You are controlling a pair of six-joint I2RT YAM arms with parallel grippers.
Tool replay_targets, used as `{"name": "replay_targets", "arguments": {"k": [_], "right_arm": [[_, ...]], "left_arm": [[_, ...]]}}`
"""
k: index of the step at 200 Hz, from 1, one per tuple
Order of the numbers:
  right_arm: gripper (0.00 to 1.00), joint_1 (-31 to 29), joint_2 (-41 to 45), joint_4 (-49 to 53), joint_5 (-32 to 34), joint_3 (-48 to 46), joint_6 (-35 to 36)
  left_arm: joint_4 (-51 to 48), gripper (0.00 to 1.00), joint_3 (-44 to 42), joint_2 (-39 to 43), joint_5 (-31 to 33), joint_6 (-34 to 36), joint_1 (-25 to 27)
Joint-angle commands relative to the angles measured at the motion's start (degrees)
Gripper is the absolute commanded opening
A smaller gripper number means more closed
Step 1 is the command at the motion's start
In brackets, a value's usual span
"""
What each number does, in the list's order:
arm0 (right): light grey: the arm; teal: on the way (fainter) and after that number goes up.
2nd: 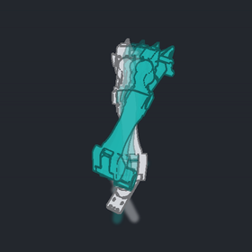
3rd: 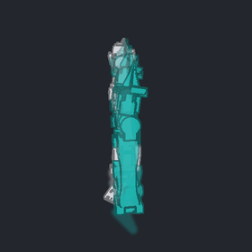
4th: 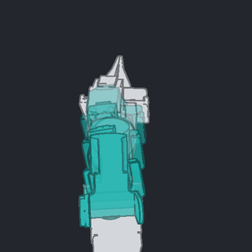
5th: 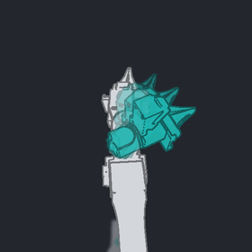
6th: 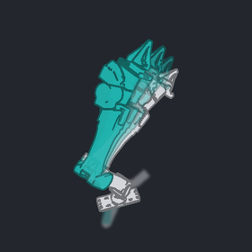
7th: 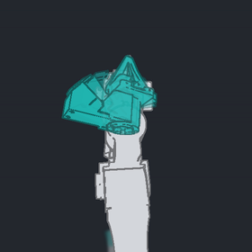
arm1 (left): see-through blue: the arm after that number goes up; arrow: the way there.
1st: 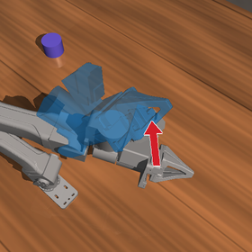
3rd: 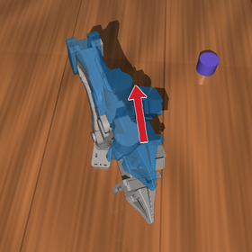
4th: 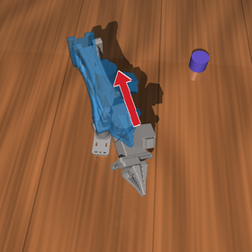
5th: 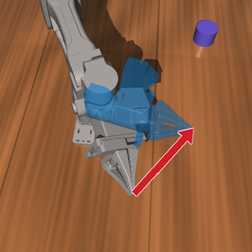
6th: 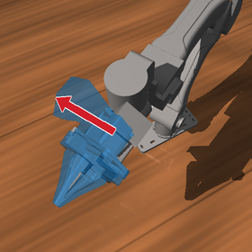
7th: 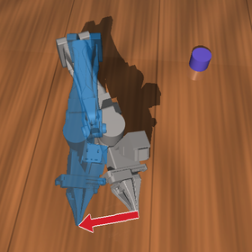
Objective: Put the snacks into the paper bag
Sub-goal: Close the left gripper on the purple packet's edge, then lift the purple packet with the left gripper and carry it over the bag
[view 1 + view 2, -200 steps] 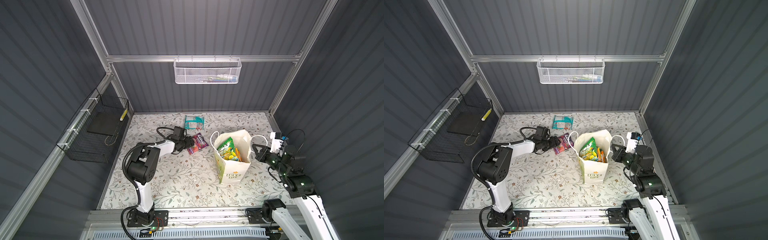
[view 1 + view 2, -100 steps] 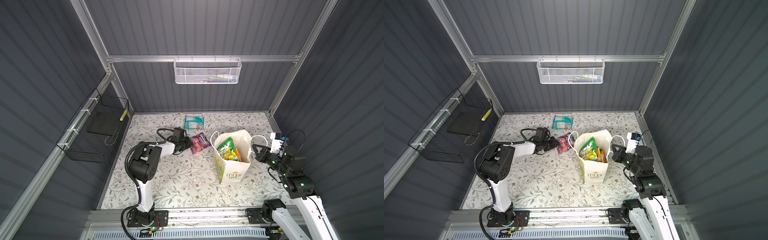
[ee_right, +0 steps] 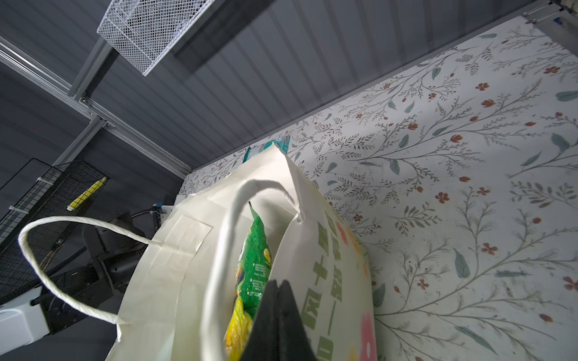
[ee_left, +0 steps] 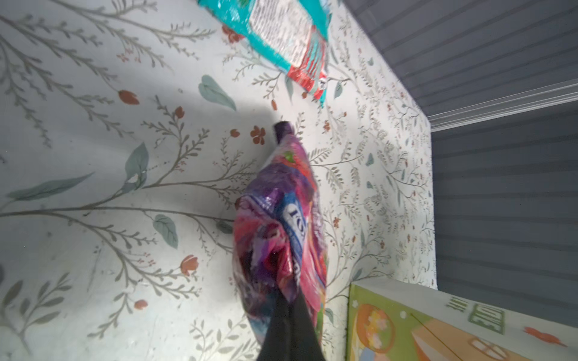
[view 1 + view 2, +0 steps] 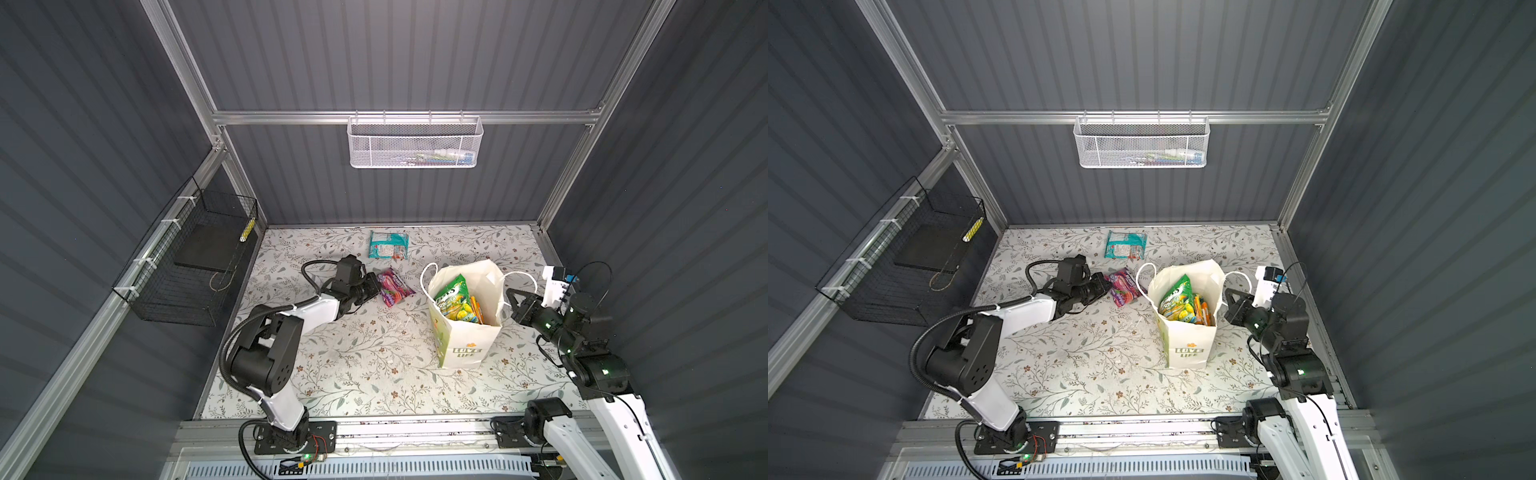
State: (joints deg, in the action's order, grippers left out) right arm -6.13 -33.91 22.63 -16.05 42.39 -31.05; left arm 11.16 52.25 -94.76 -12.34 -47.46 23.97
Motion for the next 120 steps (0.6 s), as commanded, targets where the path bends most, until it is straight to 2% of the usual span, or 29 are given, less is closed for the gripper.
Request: {"name": "replay_targets", "arguments": {"k": [1, 62, 93, 120], "right_arm": [[0.00, 0.13, -0.34, 0.29, 0.07, -0.80, 0.37], [0.00, 0.15, -0.27, -0.05, -1.41, -0.99, -0.11], [0.00, 0.11, -0.69, -0.05, -2.05, -1.26, -0.42], [0.00, 0.07, -1.14, -0.09, -2.66, -1.37, -0.44]], "left_arm": [[-1.55, 0.00, -1.97, 6.23, 2.99, -0.75, 0.20], [-11.30, 0.00, -7.36, 26.44, 9.84, 1.97, 0.20], [-14.10, 0.00, -8.45, 36.75, 7.93, 2.90, 0.29], [-16.75, 0.00, -6.03, 41.94, 6.02, 3.58, 0.29]]}}
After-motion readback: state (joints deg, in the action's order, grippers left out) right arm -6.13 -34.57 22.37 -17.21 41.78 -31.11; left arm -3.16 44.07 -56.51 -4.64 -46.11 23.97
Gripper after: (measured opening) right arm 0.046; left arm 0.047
